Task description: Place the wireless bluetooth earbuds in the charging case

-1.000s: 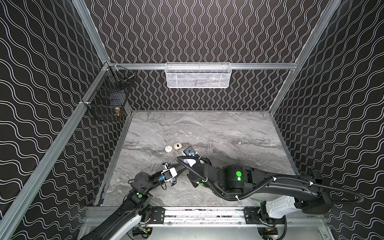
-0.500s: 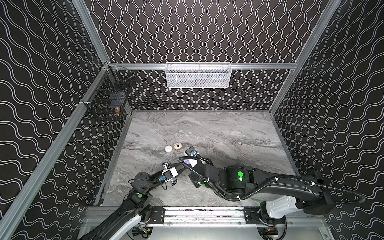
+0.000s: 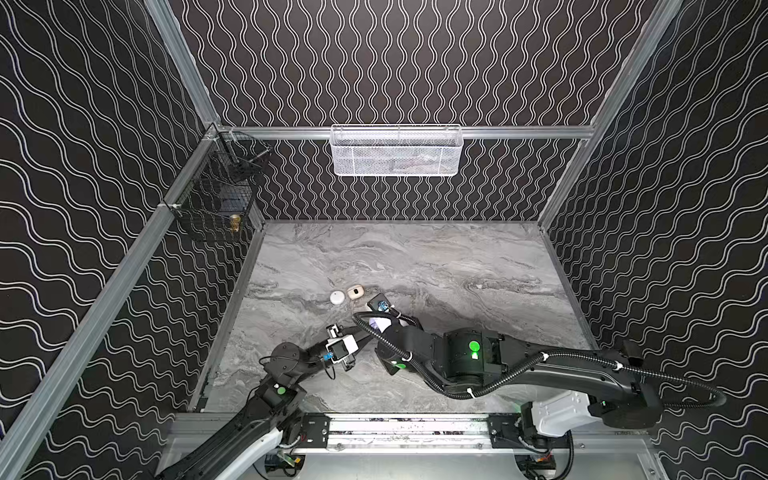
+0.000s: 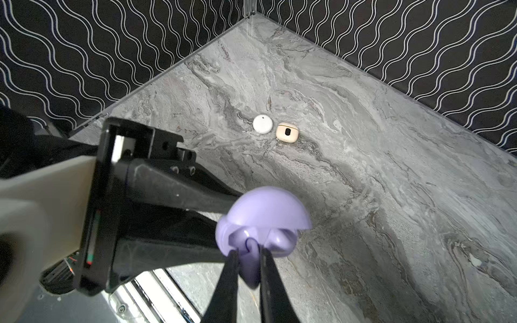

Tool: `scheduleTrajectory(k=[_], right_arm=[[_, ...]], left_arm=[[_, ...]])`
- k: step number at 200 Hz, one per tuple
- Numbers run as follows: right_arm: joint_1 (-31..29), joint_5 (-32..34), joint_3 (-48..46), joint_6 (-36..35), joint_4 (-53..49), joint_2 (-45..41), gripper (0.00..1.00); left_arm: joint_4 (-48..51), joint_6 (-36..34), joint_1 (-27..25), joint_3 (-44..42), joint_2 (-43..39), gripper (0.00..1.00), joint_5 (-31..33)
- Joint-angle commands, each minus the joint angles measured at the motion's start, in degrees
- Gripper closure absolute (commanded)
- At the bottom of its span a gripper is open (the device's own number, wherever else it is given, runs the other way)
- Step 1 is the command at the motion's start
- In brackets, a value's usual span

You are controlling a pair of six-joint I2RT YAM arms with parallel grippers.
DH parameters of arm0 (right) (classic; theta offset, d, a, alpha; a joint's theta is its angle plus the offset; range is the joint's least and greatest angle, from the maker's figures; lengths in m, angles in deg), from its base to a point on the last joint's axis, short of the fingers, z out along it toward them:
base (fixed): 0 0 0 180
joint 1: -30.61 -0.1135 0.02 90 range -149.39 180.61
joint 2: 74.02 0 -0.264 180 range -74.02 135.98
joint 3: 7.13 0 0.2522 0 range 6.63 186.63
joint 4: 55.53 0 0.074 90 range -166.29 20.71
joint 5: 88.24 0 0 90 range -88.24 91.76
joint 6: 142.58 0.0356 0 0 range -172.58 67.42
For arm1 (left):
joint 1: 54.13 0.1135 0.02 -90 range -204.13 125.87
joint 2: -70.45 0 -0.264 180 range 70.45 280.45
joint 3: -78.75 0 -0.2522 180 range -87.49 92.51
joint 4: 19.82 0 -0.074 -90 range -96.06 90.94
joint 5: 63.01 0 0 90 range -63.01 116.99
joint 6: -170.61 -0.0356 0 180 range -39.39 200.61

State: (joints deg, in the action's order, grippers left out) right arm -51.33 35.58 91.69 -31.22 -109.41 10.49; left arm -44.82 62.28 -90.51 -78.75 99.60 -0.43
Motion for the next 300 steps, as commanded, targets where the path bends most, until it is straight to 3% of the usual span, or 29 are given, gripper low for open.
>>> scheduleTrajectory(k=[1, 15, 101, 115, 136, 185, 204, 221, 247, 262, 277, 300], right_arm=[[1.10, 0.50, -0.54, -0.10, 1.77, 0.17, 1.00], [1.59, 0.28, -0.68, 0.25, 2.27, 0.15, 1.00], [1.85, 0.10, -8.91, 2.07, 10.18, -11.34, 0.52], [1.86, 1.36, -10.44, 2.73, 11.02, -13.76, 0.52], [1.92, 2.91, -12.65, 3.52, 12.36, -16.56, 0.65], [2.50, 3.79, -14.69, 4.22, 12.92, -17.54, 0.72], [4.19, 4.48, -16.32, 5.56, 12.59, -18.63, 0.70], [8.55, 1.07, -19.45, 5.94, 14.78, -20.43, 0.68], [13.00, -3.11, -21.68, 7.70, 15.01, -19.37, 0.55], [13.38, -5.68, -21.01, 9.18, 12.61, -15.74, 0.54], [13.29, -10.64, -22.01, 8.25, 11.69, -11.90, 0.56], [13.10, -18.58, -31.92, 4.38, 23.44, -7.66, 0.51]], left_arm=[[-3.75, -0.59, -0.34, -0.03, -0.88, 1.00, -2.64], [-3.86, -0.50, -0.33, -0.21, -1.23, 1.00, -2.57], [-3.49, 0.90, -0.36, 0.22, 0.39, 1.00, 3.65], [-2.43, 1.96, -0.44, 0.65, 0.63, 1.00, 5.03], [-3.04, 3.79, -0.35, 0.14, 1.13, 1.00, 5.80], [-5.36, 6.00, -0.37, -0.19, 2.32, 1.00, 6.29], [-1.15, 7.26, -0.37, 2.04, 2.86, 1.00, 12.31], [3.28, 9.52, -0.33, 4.23, 3.43, 1.00, 19.53], [11.32, 13.71, 0.55, 8.11, 4.99, 1.00, 28.85], [14.81, 16.17, 3.15, 9.76, 6.75, 1.00, 30.37], [14.45, 20.80, 8.37, 8.64, 6.79, 1.00, 27.09], [12.44, 28.92, 18.48, 5.60, 6.64, 1.00, 19.86]])
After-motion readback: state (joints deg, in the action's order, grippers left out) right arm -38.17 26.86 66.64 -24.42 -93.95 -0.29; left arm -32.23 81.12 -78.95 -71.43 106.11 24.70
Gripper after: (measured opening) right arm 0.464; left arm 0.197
